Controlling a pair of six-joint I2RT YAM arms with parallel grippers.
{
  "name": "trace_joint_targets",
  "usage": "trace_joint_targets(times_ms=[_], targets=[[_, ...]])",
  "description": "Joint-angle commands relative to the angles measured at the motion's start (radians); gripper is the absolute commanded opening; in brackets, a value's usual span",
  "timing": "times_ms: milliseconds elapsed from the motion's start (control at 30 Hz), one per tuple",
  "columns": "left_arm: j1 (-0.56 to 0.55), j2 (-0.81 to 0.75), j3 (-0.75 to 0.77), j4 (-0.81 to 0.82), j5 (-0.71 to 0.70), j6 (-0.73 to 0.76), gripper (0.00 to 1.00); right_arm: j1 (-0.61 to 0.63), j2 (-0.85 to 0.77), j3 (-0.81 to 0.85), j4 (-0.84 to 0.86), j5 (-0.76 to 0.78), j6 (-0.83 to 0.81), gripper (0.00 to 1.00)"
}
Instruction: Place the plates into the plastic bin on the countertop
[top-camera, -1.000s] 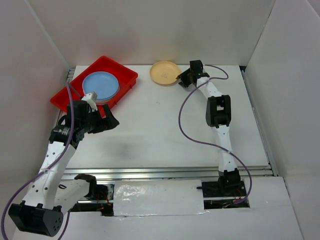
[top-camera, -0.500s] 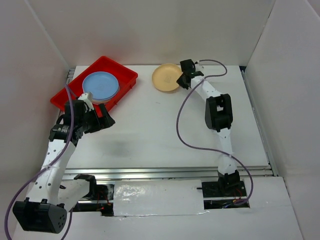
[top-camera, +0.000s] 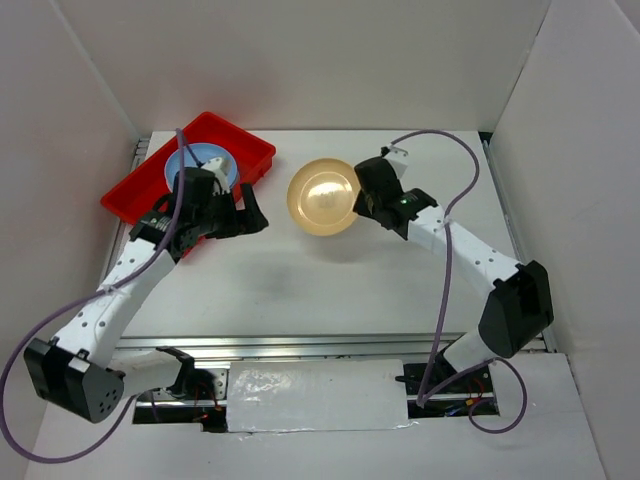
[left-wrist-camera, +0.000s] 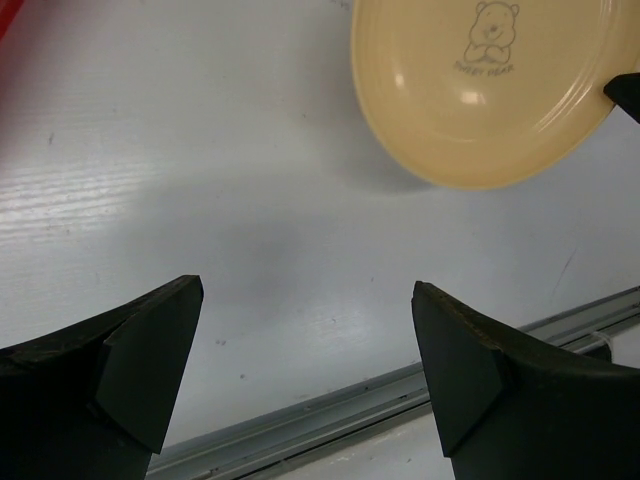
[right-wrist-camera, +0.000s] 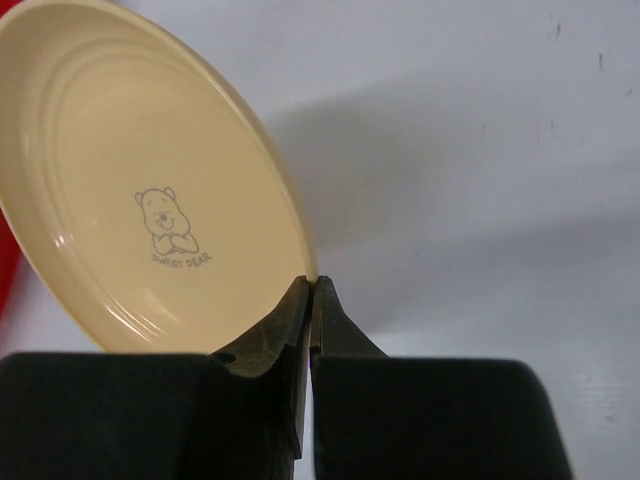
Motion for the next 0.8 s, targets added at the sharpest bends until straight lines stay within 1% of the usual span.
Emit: trace_joint_targets(times_ms=[0, 33, 167, 233, 267, 333, 367, 400, 433, 467, 500, 567, 600, 633, 667, 700, 733, 767], targets=[[-0.057, 0.077, 0.041, 0.006, -0.077, -0.025, 0.99, 0.069, -0.067, -0.030, 0.020, -0.006, 0.015, 0.00], [-0.068, 0.091, 0.041, 0.009, -0.081, -0.022, 0.99, 0.101, -0.084, -0.042, 0.022, -0.014, 0.017, 0.00], [-0.106, 0.149, 0.037, 0.028, -0.080, -0.019, 0.99, 0.154, -0.156, -0.063, 0.019, -0.057, 0.027, 0.00], [-0.120, 0.183, 0.041, 0.005, -0.167, -0.040, 0.94, 0.184, -0.196, -0.076, 0.011, -0.037, 0.043, 0.00], [-0.122, 0.207, 0.052, -0.009, -0.175, -0.046, 0.90, 0.195, -0.225, -0.080, 0.006, -0.033, 0.047, 0.00], [-0.123, 0.215, 0.058, -0.038, -0.204, -0.069, 0.74, 0.212, -0.242, -0.086, 0.005, -0.019, 0.051, 0.00], [-0.128, 0.215, 0.064, -0.041, -0.224, -0.074, 0.63, 0.229, -0.251, -0.083, -0.003, -0.011, 0.052, 0.00], [-0.129, 0.213, 0.070, -0.047, -0.235, -0.083, 0.31, 0.238, -0.254, -0.080, -0.020, -0.006, 0.055, 0.00], [-0.131, 0.215, 0.078, -0.061, -0.245, -0.087, 0.15, 0.246, -0.254, -0.076, -0.027, 0.004, 0.058, 0.00], [-0.131, 0.209, 0.096, -0.069, -0.258, -0.091, 0.04, 0.263, -0.262, -0.079, -0.030, 0.009, 0.061, 0.00], [-0.131, 0.207, 0.106, -0.074, -0.265, -0.095, 0.00, 0.267, -0.265, -0.086, -0.026, 0.012, 0.063, 0.00], [-0.128, 0.197, 0.132, -0.083, -0.299, -0.107, 0.00, 0.263, -0.288, -0.105, -0.006, 0.001, 0.069, 0.00], [-0.119, 0.195, 0.139, -0.083, -0.307, -0.123, 0.00, 0.257, -0.300, -0.134, 0.003, -0.005, 0.074, 0.42], [-0.080, 0.186, 0.147, -0.077, -0.293, -0.129, 0.00, 0.229, -0.332, -0.152, 0.011, -0.008, 0.092, 0.72], [-0.045, 0.184, 0.146, -0.063, -0.273, -0.138, 0.00, 0.214, -0.354, -0.171, 0.011, -0.014, 0.098, 1.00], [-0.005, 0.183, 0.149, -0.054, -0.244, -0.152, 0.00, 0.192, -0.372, -0.216, 0.016, -0.025, 0.101, 1.00], [0.088, 0.183, 0.150, -0.042, -0.212, -0.156, 0.00, 0.171, -0.424, -0.246, 0.022, -0.040, 0.101, 1.00], [0.139, 0.196, 0.161, -0.016, -0.172, -0.164, 0.00, 0.146, -0.455, -0.273, 0.038, -0.083, 0.100, 1.00]])
